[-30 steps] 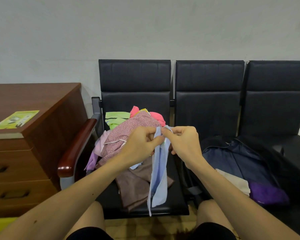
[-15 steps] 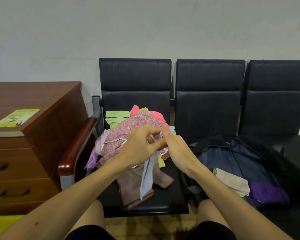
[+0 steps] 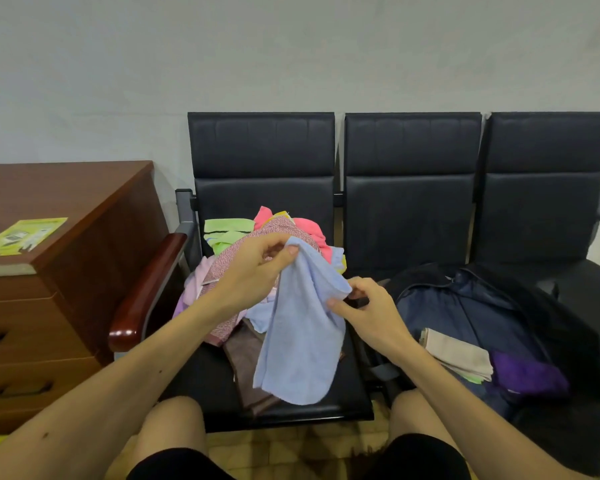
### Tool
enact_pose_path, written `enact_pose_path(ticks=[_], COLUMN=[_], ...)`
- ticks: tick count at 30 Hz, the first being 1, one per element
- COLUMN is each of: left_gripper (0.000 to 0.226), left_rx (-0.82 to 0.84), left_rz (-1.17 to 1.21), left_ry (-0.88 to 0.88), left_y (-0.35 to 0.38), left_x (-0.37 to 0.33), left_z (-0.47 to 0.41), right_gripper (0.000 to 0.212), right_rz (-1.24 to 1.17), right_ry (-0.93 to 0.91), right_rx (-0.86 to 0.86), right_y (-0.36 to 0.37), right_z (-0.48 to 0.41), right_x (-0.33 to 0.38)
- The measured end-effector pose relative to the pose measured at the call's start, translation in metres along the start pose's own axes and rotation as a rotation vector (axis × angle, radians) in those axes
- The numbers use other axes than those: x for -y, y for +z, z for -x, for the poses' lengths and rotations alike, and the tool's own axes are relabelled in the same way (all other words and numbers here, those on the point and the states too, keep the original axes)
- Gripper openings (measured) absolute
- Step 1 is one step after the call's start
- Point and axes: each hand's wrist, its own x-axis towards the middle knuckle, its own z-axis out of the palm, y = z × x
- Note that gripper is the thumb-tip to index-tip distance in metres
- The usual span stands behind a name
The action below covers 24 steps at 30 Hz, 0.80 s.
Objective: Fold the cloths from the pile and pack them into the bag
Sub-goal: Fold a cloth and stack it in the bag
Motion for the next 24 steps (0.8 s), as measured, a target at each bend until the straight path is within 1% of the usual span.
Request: enact_pose_path(ticks=[3,4,5,7,9,12,15,16,17,20,21,22,24], left_gripper=[0.019,0.019,0.020,0.020,0.020,0.023,0.033,0.036,0.035,0.024,0.023,0.022,0.022], left_rx=[-0.005,-0.009,-0.020,-0.060,-0.103,-0.113,-0.073,-0.064,-0.059,-0.090,-0.100,-0.109,-0.130], left_rz=[0.040,0.038,0.034,0.064,0.120,0.163,0.132,0.102,0.076,0.004,-0.005,-0.018,-0.020], left_ry=[-0.023,-0.037,-0.058,-0.110,-0.155,-0.154,-0.120,-0.111,-0.089,-0.047,-0.037,-0.035,-0.033], left_y=[-0.003,-0.004,-0.005,-0.008,-0.009,-0.008,-0.006,-0.005,-0.003,0.002,0.004,0.005,0.008], left_x=[0.002,0.004,0.007,0.015,0.021,0.023,0.017,0.016,0.013,0.005,0.004,0.005,0.012], left_z=[0.001,0.002,0.003,0.004,0.007,0.009,0.011,0.012,0.012,0.016,0.017,0.018,0.018], right_gripper=[0.020,0.015,0.011,0.019,0.025,0.019,0.005,0.013,0.026,0.076,0.088,0.090,0.074], right_rz=[-0.012,-0.044,-0.097,-0.211,-0.249,-0.262,-0.381,-0.437,-0.477,-0.575,-0.594,-0.592,-0.563], right_ry=[-0.034,-0.065,-0.087,-0.108,-0.112,-0.102,-0.022,0.021,0.063,0.150,0.167,0.182,0.189], right_rx=[0.041,0.028,-0.012,-0.160,-0.212,-0.124,-0.037,-0.017,0.011,0.141,0.199,0.260,0.371], right_y=[-0.001,-0.005,-0.010,-0.026,-0.036,-0.034,-0.027,-0.023,-0.019,0.001,0.009,0.016,0.031], right_z=[0.001,0.000,-0.001,-0.010,-0.016,-0.015,-0.008,-0.006,-0.005,0.006,0.011,0.016,0.029], right_x=[-0.003,0.001,0.007,0.026,0.044,0.054,0.051,0.047,0.042,0.025,0.020,0.015,0.011])
